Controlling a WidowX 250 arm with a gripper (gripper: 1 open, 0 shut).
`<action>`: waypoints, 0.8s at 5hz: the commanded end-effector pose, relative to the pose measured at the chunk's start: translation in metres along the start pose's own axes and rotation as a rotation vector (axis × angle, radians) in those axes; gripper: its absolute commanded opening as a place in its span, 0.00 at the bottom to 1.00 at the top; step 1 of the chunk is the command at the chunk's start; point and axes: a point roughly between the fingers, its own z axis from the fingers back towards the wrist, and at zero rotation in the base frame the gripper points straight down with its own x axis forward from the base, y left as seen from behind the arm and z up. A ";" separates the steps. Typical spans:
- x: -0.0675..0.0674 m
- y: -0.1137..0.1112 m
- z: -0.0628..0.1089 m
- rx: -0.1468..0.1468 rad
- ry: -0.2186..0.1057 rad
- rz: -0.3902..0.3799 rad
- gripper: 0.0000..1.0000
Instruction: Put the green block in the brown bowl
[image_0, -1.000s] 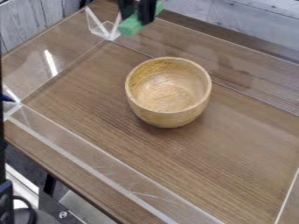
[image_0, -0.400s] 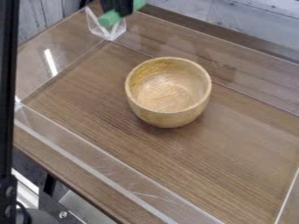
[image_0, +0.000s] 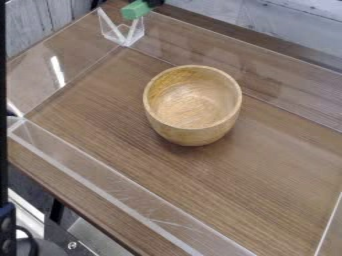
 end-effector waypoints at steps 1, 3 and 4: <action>-0.013 -0.027 0.027 0.071 -0.078 -0.064 0.00; -0.027 -0.068 0.004 0.094 -0.054 -0.097 0.00; -0.032 -0.092 -0.008 0.115 -0.042 -0.093 0.00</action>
